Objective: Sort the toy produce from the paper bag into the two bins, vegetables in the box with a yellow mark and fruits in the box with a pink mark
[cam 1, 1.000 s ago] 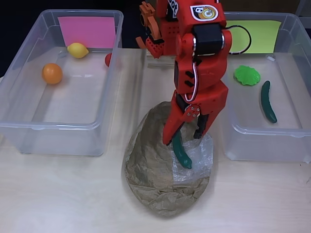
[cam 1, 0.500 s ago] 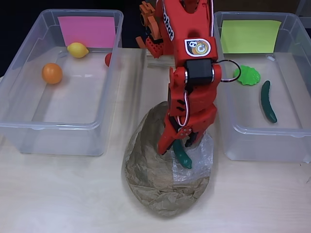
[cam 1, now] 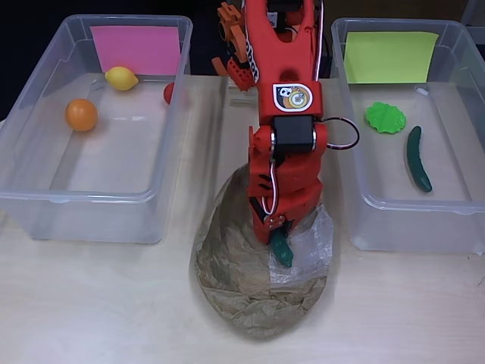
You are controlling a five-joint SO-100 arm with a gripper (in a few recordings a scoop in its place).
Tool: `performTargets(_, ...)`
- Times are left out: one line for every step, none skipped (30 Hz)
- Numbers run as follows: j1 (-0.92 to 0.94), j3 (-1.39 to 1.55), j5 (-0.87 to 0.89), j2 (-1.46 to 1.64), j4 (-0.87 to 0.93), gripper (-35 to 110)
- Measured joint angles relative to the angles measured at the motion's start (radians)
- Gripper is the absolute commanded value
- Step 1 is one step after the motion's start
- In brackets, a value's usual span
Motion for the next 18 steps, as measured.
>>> performTargets(0.008,0.002,-0.012,0.015,0.012,0)
performTargets(0.012,0.002,-0.018,0.037,0.028,0)
performTargets(0.012,0.002,-0.025,0.061,0.046,0)
performTargets(0.011,0.002,-0.034,0.091,0.071,0)
performTargets(0.008,0.002,-0.048,0.123,0.097,0)
performTargets(0.008,0.002,-0.057,0.156,0.123,0)
performTargets(0.008,0.003,-0.060,0.195,0.149,0)
performTargets(0.011,0.011,-0.061,0.238,0.169,0)
performTargets(0.012,0.014,-0.061,0.279,0.206,0)
performTargets(0.012,0.014,-0.061,0.322,0.247,1)
performTargets(0.011,0.014,-0.061,0.362,0.268,1)
performTargets(0.008,0.014,-0.058,0.405,0.285,1)
performTargets(-0.002,0.014,-0.051,0.448,0.322,1)
performTargets(-0.020,0.014,-0.040,0.488,0.368,2)
performTargets(-0.040,0.014,-0.028,0.526,0.396,2)
performTargets(-0.064,0.014,-0.011,0.566,0.419,2)
performTargets(-0.094,0.015,0.020,0.607,0.448,2)
performTargets(-0.129,0.015,0.057,0.649,0.482,2)
